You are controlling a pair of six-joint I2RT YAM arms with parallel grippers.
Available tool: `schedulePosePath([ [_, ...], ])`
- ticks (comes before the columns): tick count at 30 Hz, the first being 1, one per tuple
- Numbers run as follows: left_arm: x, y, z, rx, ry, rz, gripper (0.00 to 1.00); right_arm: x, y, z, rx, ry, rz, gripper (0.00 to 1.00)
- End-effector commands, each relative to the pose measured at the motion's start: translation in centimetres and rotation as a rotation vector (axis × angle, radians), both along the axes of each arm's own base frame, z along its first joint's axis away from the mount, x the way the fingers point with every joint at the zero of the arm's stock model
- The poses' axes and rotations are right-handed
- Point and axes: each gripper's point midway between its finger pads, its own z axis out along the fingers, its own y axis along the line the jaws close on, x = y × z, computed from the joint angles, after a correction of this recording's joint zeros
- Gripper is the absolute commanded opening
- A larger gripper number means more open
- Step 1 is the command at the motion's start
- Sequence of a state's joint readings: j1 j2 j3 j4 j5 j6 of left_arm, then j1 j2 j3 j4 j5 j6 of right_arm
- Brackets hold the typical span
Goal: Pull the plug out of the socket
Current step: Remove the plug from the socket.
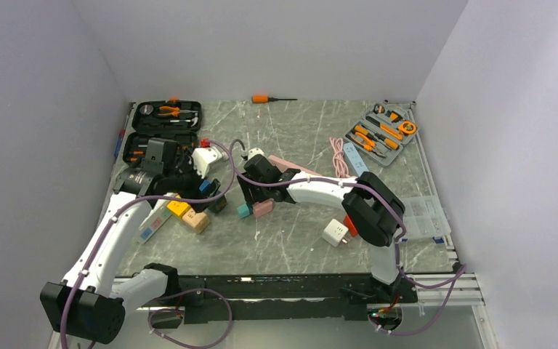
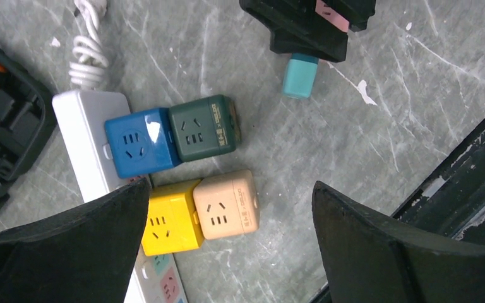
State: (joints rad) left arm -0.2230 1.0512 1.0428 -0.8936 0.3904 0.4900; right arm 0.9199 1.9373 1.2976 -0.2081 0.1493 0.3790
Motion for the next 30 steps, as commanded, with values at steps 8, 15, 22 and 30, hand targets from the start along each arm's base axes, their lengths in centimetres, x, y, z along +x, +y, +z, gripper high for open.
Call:
schedulePosePath([
  [8, -0.4, -7.6, 0.9, -0.082, -0.146, -0.276, 0.99, 1.4, -1.3, 8.6, 0.347, 0.035, -0.052, 0.09],
  [15, -0.3, -10.4, -1.7, -0.083, -0.085, -0.318, 0.99, 0.2, -1.5, 12.4, 0.451, 0.013, -0.017, 0.05],
  [22, 1.0, -11.3, -1.7, -0.061, -0.103, -0.316, 0.99, -0.8, -1.3, 14.2, 0.515, 0.033, 0.018, 0.03],
  [30, 0.8, -12.1, -2.3, -0.047, -0.067, -0.331, 0.79, -0.9, -1.1, 14.6, 0.512, 0.036, 0.021, 0.03],
])
